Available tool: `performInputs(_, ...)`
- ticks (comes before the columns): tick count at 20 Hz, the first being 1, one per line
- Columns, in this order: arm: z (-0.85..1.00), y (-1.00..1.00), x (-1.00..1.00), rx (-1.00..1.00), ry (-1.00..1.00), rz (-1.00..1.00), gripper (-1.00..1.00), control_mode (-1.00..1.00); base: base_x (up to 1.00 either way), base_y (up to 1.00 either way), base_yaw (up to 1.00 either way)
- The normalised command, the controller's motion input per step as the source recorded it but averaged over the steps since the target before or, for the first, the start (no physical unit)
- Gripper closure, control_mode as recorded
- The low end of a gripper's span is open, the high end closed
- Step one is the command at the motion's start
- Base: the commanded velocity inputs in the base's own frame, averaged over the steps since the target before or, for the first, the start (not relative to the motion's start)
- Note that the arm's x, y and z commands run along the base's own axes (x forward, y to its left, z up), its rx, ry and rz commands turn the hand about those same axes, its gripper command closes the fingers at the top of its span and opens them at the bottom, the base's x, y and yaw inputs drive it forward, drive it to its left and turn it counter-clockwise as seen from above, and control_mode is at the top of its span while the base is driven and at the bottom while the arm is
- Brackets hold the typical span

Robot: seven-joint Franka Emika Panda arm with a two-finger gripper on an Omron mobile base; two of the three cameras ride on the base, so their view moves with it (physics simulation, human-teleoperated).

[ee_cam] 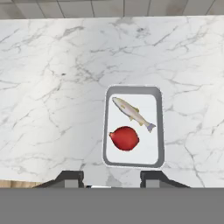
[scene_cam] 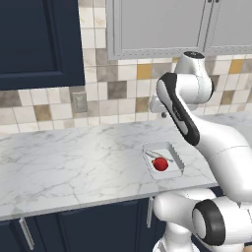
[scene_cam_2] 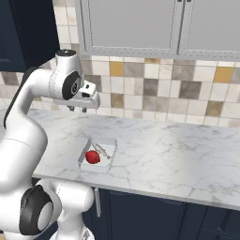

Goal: Place the tupperware on the second highest shelf of the fridge. Make space for the tupperware among the existing items by rearranging them on the shelves if needed. Close the fridge door when finished.

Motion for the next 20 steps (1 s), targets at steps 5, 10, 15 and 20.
performInputs(5,-0.1,-0.18,-0.02,0.0,0.05,0.0,-1.0,-1.0,0.0,0.0,0.0)
performInputs(10,-0.54,-0.28,-0.23,-0.01,0.1,0.0,-1.0,-1.0,0.0,0.0,0.0)
performInputs(15,-0.98,-0.43,-0.28,-0.02,0.04,-0.01,-1.0,-1.0,0.0,0.0,0.0)
performInputs(20,-0.87,-0.42,-0.09,-0.02,0.06,0.0,-1.0,-1.0,0.0,0.0,0.0)
